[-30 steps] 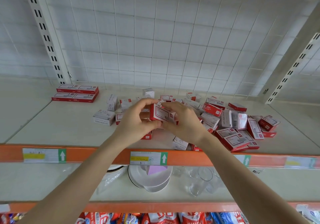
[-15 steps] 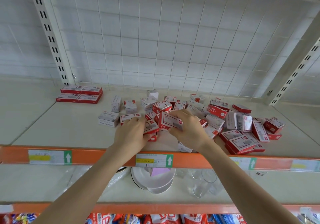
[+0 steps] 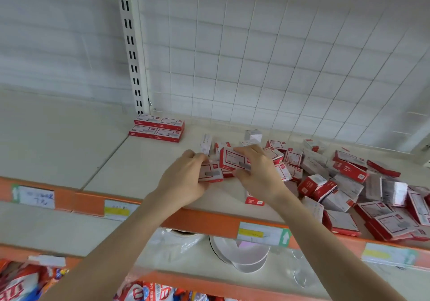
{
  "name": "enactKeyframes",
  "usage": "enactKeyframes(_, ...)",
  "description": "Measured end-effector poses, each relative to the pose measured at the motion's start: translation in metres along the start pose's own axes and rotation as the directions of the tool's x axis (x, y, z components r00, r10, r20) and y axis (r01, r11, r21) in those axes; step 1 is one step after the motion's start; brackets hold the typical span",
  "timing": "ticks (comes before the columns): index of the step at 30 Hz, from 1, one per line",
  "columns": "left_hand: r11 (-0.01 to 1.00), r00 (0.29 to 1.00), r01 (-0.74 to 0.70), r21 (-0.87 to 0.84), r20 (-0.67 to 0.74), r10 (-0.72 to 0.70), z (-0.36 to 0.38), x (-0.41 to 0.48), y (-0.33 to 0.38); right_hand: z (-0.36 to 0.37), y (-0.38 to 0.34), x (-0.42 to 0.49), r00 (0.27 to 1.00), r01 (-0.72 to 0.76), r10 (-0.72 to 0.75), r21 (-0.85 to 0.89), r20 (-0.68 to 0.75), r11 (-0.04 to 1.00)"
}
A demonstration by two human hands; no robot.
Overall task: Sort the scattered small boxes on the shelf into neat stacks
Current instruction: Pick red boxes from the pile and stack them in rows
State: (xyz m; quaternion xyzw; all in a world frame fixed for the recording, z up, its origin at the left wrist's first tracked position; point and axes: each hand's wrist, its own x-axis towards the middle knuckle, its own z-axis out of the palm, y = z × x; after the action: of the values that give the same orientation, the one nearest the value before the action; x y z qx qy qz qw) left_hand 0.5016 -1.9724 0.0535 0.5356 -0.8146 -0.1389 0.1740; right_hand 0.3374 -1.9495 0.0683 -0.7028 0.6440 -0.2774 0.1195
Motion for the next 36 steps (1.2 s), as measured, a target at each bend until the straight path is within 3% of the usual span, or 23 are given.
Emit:
enactKeyframes(4,0.998,1.000,0.024,0.051,-0.006,-0.024,-0.018,0.006,-0.043,0.025,-0.028,0.023,1.000,0.013,-0.012,-0.021,0.022,1.000)
enactKeyframes(14,0.982,0.981,0.069,0.174,0.170,-0.099,-0.043,0.042,-0.148,0.077,-0.077,0.066,0.996,-0.053,0.058,-0.082,0.065,0.995)
enactKeyframes(21,0.986,0.973,-0.068,0.152,0.230,0.032,-0.044,0.070,-0.182,0.104,-0.096,0.076,0.990,-0.088,0.100,-0.127,0.095,0.988)
enactKeyframes(25,0.972,0.975,-0.139,0.188,0.196,0.101,-0.044,0.078,-0.188,0.116,-0.099,0.077,0.981,-0.086,0.117,-0.198,0.153,0.976)
enactKeyframes(28,0.946,0.980,-0.182,0.269,0.131,0.151,-0.045,0.070,-0.186,0.121,-0.102,0.078,0.976,-0.095,0.138,-0.237,0.168,0.967)
enactKeyframes(36,0.923,0.967,-0.235,0.304,0.168,0.190,-0.043,0.025,-0.181,0.132,-0.106,0.096,0.968,-0.102,0.172,-0.339,0.184,0.935)
